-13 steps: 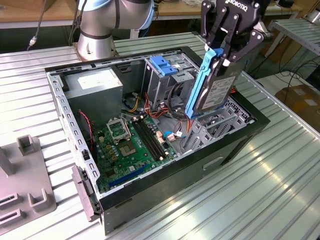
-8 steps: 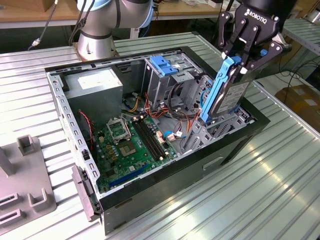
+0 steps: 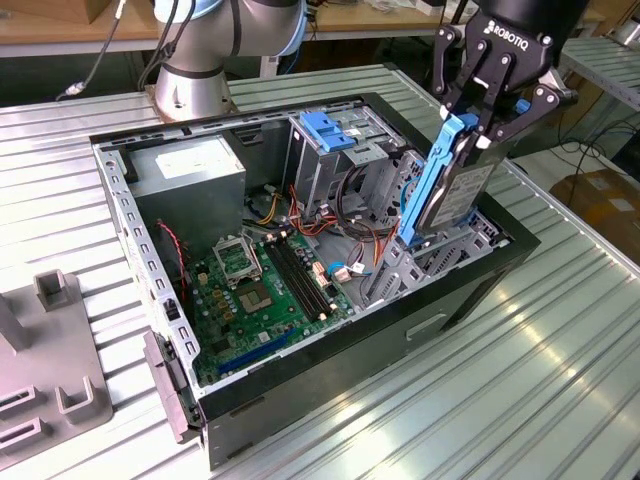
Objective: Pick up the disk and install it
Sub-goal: 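Insert the disk into the insertion slot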
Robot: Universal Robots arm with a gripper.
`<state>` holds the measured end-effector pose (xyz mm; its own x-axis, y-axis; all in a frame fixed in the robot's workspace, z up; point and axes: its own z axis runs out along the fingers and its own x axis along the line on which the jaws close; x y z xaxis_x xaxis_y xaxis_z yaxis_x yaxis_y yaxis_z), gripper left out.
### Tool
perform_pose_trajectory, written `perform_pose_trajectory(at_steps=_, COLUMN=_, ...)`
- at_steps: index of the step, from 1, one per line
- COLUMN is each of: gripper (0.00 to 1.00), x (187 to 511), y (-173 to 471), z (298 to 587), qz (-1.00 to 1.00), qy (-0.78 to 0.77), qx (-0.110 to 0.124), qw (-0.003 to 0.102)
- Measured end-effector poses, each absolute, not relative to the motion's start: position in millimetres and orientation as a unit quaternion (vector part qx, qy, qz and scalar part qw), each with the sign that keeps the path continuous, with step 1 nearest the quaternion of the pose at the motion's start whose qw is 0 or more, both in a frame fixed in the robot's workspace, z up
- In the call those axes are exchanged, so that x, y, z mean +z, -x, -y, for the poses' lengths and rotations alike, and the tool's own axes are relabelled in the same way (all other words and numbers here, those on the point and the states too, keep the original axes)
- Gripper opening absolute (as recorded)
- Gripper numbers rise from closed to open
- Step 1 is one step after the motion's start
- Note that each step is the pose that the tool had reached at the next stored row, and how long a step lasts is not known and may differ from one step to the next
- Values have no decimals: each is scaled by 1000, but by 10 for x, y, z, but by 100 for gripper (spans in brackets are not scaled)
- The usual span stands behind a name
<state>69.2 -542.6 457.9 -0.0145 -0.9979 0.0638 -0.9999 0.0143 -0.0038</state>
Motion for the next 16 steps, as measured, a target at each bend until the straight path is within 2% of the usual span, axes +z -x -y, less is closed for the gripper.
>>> perform_pose_trajectory(at_steps=16, gripper=36, x=4452, y=-699, z=5435, qz=711, qy=-702, qx=23, qw=22)
